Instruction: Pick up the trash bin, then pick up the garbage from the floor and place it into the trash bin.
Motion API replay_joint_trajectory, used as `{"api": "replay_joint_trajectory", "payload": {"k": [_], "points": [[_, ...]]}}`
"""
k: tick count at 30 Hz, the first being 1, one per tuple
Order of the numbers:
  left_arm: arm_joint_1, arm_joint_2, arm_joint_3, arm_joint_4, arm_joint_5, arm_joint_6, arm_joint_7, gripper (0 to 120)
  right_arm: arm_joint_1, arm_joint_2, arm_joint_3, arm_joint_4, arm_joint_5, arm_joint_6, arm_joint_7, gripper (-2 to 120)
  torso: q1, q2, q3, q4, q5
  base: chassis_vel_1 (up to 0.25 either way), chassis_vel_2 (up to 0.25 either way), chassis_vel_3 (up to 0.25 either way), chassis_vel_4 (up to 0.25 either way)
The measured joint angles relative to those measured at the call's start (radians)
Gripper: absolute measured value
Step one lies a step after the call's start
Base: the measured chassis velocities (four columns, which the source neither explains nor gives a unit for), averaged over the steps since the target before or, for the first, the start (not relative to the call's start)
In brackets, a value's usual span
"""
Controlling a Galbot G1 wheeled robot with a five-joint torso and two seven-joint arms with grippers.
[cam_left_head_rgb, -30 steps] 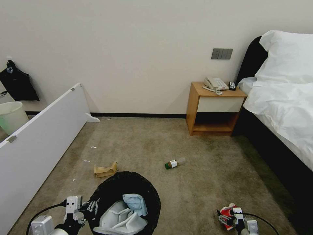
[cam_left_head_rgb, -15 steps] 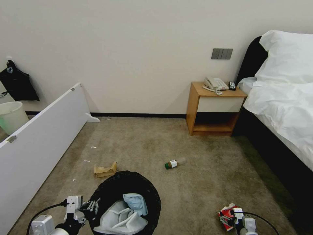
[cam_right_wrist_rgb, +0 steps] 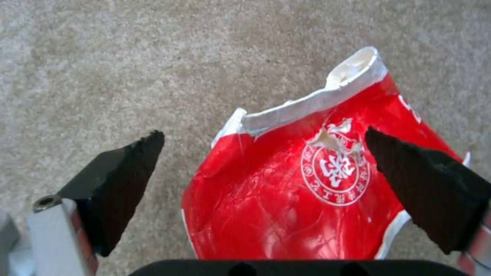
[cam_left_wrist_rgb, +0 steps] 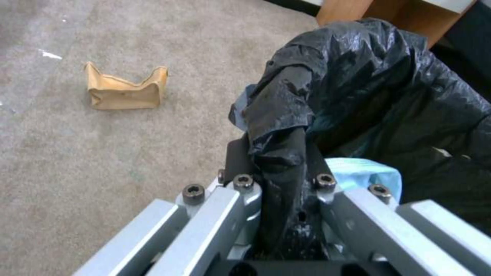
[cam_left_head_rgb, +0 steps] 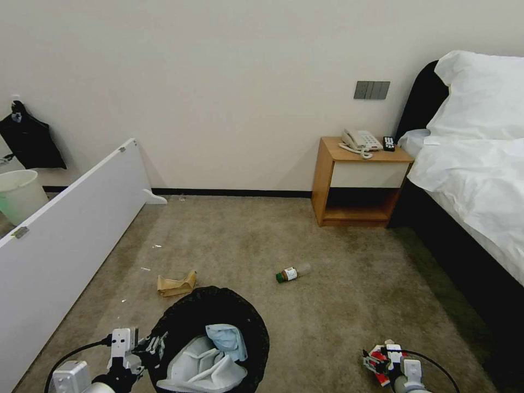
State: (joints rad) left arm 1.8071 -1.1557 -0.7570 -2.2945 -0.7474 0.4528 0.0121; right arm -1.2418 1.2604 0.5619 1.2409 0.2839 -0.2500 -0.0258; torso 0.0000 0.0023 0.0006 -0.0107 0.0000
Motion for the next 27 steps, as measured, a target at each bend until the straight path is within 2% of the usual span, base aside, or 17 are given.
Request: {"api": "replay_joint_trajectory", "payload": {"k": [1, 2, 5, 6, 7, 10, 13, 14, 16, 17, 19, 20, 22, 24, 25, 27], "points": [[0.000, 0.000, 0.000, 0.000, 0.000, 0.000, 0.000, 4, -0.001, 0.001, 0.000, 0.003, 0.007, -0.004, 0.003, 93, 0.000, 0.000, 0.000, 0.0000, 0.0000, 0.000, 0.000, 0.000, 0.000], [0.000, 0.000, 0.000, 0.000, 0.000, 0.000, 0.000, 4, -0.001, 0.001, 0.000, 0.003, 0.007, -0.004, 0.003, 93, 0.000, 0.000, 0.000, 0.0000, 0.0000, 0.000, 0.000, 0.000, 0.000], [0.000, 0.000, 0.000, -0.001, -0.001, -0.001, 0.001, 4, -0.003, 0.001, 0.002, 0.004, 0.009, -0.006, 0.003, 79, 0.000, 0.000, 0.000, 0.0001, 0.0000, 0.000, 0.000, 0.000, 0.000], [0.000, 0.000, 0.000, -0.001, -0.001, -0.001, 0.001, 4, -0.003, 0.001, 0.002, 0.004, 0.009, -0.006, 0.003, 79, 0.000, 0.000, 0.000, 0.0001, 0.0000, 0.000, 0.000, 0.000, 0.000], [0.000, 0.000, 0.001, -0.001, -0.001, -0.001, 0.001, 4, -0.006, 0.000, 0.003, 0.004, 0.009, -0.006, 0.003, 72, 0.000, 0.000, 0.000, 0.0000, 0.0000, 0.000, 0.000, 0.000, 0.000], [0.000, 0.000, 0.002, 0.000, -0.001, -0.001, 0.001, 4, -0.008, -0.001, 0.005, 0.004, 0.009, -0.006, 0.003, 67, 0.000, 0.000, 0.000, 0.0001, 0.0000, 0.000, 0.000, 0.000, 0.000], [-0.006, 0.003, 0.006, 0.001, -0.003, -0.001, 0.001, 4, -0.014, -0.005, 0.011, 0.008, 0.008, -0.006, 0.001, 48, 0.000, 0.000, 0.000, 0.0000, 0.0000, 0.000, 0.000, 0.000, 0.000], [-0.006, 0.003, 0.006, 0.001, -0.003, -0.001, 0.001, 4, -0.014, -0.005, 0.011, 0.008, 0.008, -0.006, 0.001, 48, 0.000, 0.000, 0.000, 0.0000, 0.0000, 0.000, 0.000, 0.000, 0.000], [-0.009, 0.006, 0.007, 0.002, -0.006, -0.001, 0.001, 4, -0.018, -0.006, 0.015, 0.011, 0.008, -0.006, 0.000, 39, 0.000, 0.000, 0.000, 0.0000, 0.0000, 0.000, 0.000, 0.000, 0.000], [-0.009, 0.006, 0.007, 0.002, -0.006, -0.001, 0.001, 4, -0.018, -0.006, 0.015, 0.011, 0.008, -0.006, 0.000, 39, 0.000, 0.000, 0.000, 0.0000, 0.0000, 0.000, 0.000, 0.000, 0.000], [-0.009, 0.009, 0.006, 0.002, -0.009, 0.000, 0.001, 4, -0.023, -0.007, 0.017, 0.014, 0.007, -0.006, 0.000, 27, 0.000, 0.000, 0.000, 0.0000, 0.0000, 0.000, 0.000, 0.000, 0.000], [-0.009, 0.009, 0.006, 0.002, -0.009, 0.000, 0.001, 4, -0.023, -0.007, 0.017, 0.014, 0.007, -0.006, 0.000, 27, 0.000, 0.000, 0.000, 0.0000, 0.0000, 0.000, 0.000, 0.000, 0.000], [-0.009, 0.012, 0.005, 0.004, -0.012, 0.001, 0.001, 4, -0.030, -0.006, 0.021, 0.018, 0.006, -0.006, -0.001, 16, 0.000, 0.000, 0.000, 0.0000, 0.0000, 0.000, 0.000, 0.000, 0.000], [-0.009, 0.013, 0.005, 0.005, -0.013, 0.001, 0.001, 4, -0.031, -0.006, 0.022, 0.019, 0.006, -0.006, -0.001, 15, 0.000, 0.000, 0.000, 0.0000, 0.0000, 0.000, 0.000, 0.000, 0.000], [-0.010, 0.014, 0.005, 0.006, -0.015, 0.001, 0.001, 4, -0.037, -0.005, 0.026, 0.024, 0.005, -0.006, -0.002, 5, 0.000, 0.000, 0.000, 0.0000, 0.0000, 0.000, 0.000, 0.000, 0.000], [-0.011, 0.015, 0.005, 0.007, -0.016, 0.001, 0.001, 4, -0.041, -0.005, 0.029, 0.028, 0.004, -0.006, -0.002, 1, 0.000, 0.000, 0.000, 0.0001, 0.0000, 0.000, 0.000, 0.000, 0.000]]}}
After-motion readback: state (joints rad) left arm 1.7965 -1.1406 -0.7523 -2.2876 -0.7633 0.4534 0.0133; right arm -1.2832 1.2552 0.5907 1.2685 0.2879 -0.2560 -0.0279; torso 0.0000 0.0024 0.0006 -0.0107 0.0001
